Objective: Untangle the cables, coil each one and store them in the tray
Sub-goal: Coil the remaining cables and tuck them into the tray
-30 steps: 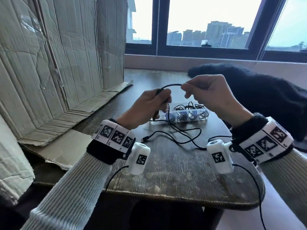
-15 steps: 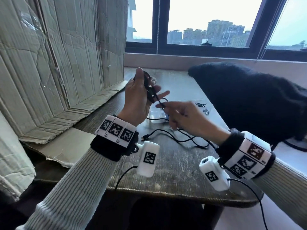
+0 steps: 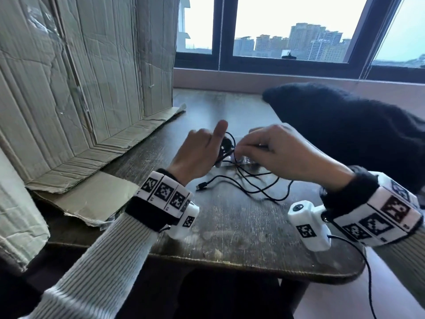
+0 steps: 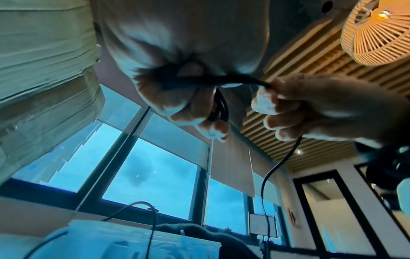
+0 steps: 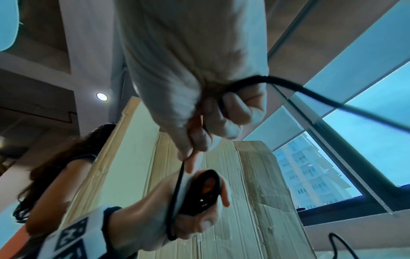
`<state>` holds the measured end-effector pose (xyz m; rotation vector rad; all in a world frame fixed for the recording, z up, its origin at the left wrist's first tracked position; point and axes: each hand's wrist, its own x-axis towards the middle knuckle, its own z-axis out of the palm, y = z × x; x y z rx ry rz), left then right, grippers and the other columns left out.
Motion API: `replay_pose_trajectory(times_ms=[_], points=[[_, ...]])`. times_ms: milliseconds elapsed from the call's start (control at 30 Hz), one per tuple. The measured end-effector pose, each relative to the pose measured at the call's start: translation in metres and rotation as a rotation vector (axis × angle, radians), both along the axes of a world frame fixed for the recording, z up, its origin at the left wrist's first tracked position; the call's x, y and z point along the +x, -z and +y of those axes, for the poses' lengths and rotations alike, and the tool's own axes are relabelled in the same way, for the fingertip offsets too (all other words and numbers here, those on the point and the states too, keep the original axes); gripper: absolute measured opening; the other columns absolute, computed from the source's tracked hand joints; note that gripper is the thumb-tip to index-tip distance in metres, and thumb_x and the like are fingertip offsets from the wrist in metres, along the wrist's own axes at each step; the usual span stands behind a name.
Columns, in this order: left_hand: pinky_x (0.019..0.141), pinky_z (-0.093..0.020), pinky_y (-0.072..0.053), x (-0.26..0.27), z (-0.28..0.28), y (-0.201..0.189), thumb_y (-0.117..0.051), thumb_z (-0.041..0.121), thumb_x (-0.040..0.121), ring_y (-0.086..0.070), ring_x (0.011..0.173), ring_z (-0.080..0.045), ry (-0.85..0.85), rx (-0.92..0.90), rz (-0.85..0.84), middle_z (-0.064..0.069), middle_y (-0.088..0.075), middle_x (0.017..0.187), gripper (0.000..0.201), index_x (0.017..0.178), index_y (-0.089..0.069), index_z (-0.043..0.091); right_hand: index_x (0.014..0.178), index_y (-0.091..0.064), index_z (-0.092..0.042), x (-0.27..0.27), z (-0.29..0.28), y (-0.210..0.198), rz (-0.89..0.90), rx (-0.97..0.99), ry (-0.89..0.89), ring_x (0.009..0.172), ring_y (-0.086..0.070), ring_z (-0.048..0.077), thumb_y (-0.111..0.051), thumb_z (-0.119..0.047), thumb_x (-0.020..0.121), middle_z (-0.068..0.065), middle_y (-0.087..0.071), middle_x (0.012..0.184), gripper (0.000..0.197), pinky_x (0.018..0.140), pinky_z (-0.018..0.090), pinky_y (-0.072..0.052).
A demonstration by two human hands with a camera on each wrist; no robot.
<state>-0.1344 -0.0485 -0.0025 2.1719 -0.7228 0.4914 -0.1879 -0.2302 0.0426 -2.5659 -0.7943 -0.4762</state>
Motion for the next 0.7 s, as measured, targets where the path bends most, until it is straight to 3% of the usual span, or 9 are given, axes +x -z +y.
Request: replay_pose_trajectory(times_ms=[67, 133, 233, 300, 400, 500, 567, 633, 700], points=[[0.049, -0.011, -0.038, -0.007, -0.004, -0.001, -0.006, 0.068, 0.082, -0.051, 0.039, -0.001, 0.159, -0.070, 0.175, -0.001, -0.064, 0.051, 0.092, 0.067, -0.070, 0.005, 0.083, -0.077, -0.027, 0.005, -0.003, 0.001, -0.060, 0.111, 0.038, 0.067, -0.062, 0.011, -0.063, -0.039, 0.088, -0.008, -0.070, 0.075, 0.019, 0.071, 0.036, -0.052], [0.048, -0.010, -0.035, -0.010, -0.006, -0.002, -0.027, 0.068, 0.085, -0.047, 0.040, 0.000, 0.253, -0.044, 0.203, 0.004, -0.059, 0.049, 0.078, 0.073, -0.070, 0.004, 0.075, -0.077, -0.026, 0.012, -0.007, 0.004, -0.062, 0.239, 0.072, 0.060, -0.062, 0.017, -0.068, -0.048, 0.080, -0.005, -0.069, 0.066, 0.024, 0.063, 0.037, -0.052], [0.045, -0.016, -0.030, -0.013, -0.010, -0.001, -0.057, 0.040, 0.090, -0.034, 0.042, -0.002, 0.319, -0.002, 0.197, 0.005, -0.043, 0.052, 0.047, 0.075, -0.059, -0.005, 0.063, -0.072, -0.020, 0.021, -0.014, 0.007, 0.009, 0.436, 0.109, 0.047, -0.049, 0.017, -0.073, -0.055, 0.071, -0.008, -0.063, 0.051, 0.036, 0.051, 0.027, -0.042], [0.044, -0.016, -0.030, -0.014, -0.009, -0.001, -0.049, 0.025, 0.097, -0.034, 0.042, -0.001, 0.345, -0.179, 0.306, 0.012, -0.041, 0.050, 0.033, 0.072, -0.057, 0.005, 0.063, -0.070, -0.017, 0.025, -0.020, 0.008, 0.060, 0.541, 0.120, 0.047, -0.043, 0.007, -0.071, -0.045, 0.078, -0.010, -0.057, 0.049, 0.032, 0.052, 0.021, -0.037], [0.047, -0.019, -0.034, -0.015, -0.006, -0.003, -0.035, 0.025, 0.102, -0.040, 0.047, -0.007, 0.379, -0.519, 0.423, 0.007, -0.042, 0.054, 0.034, 0.076, -0.052, 0.012, 0.075, -0.068, -0.017, 0.025, -0.029, 0.010, 0.156, 0.686, 0.100, 0.044, -0.035, 0.003, -0.062, -0.028, 0.092, -0.015, -0.048, 0.046, 0.021, 0.049, 0.020, -0.033], [0.074, -0.023, -0.053, -0.015, -0.006, -0.007, -0.028, 0.030, 0.102, -0.066, 0.086, -0.011, 0.411, -0.726, 0.459, -0.005, -0.064, 0.085, 0.038, 0.079, -0.052, 0.012, 0.089, -0.067, -0.016, 0.020, -0.028, 0.019, 0.215, 0.748, 0.034, 0.045, -0.032, 0.005, -0.053, -0.016, 0.097, -0.017, -0.048, 0.047, 0.016, 0.047, 0.018, -0.030], [0.095, -0.032, -0.051, -0.016, -0.008, -0.009, -0.026, 0.032, 0.102, -0.064, 0.110, -0.019, 0.486, -0.890, 0.476, -0.010, -0.068, 0.112, 0.040, 0.081, -0.052, 0.009, 0.093, -0.070, -0.017, 0.014, -0.022, 0.027, 0.202, 0.732, -0.007, 0.042, -0.032, 0.002, -0.052, -0.013, 0.097, -0.016, -0.046, 0.046, 0.018, 0.044, 0.013, -0.031], [0.103, -0.042, -0.046, -0.017, -0.010, -0.009, -0.025, 0.033, 0.103, -0.062, 0.115, -0.026, 0.488, -1.021, 0.476, -0.014, -0.062, 0.126, 0.040, 0.087, -0.051, 0.007, 0.099, -0.072, -0.015, 0.010, -0.016, 0.035, 0.200, 0.706, -0.027, 0.039, -0.031, 0.001, -0.053, -0.012, 0.097, -0.015, -0.044, 0.044, 0.019, 0.043, 0.013, -0.028], [0.100, -0.046, -0.047, -0.018, -0.014, -0.008, -0.026, 0.035, 0.103, -0.065, 0.108, -0.030, 0.431, -1.101, 0.483, -0.017, -0.065, 0.120, 0.039, 0.090, -0.051, 0.007, 0.104, -0.073, -0.014, 0.010, -0.011, 0.042, 0.194, 0.664, -0.010, 0.038, -0.037, 0.000, -0.055, -0.012, 0.096, -0.017, -0.050, 0.045, 0.020, 0.045, 0.010, -0.028]])
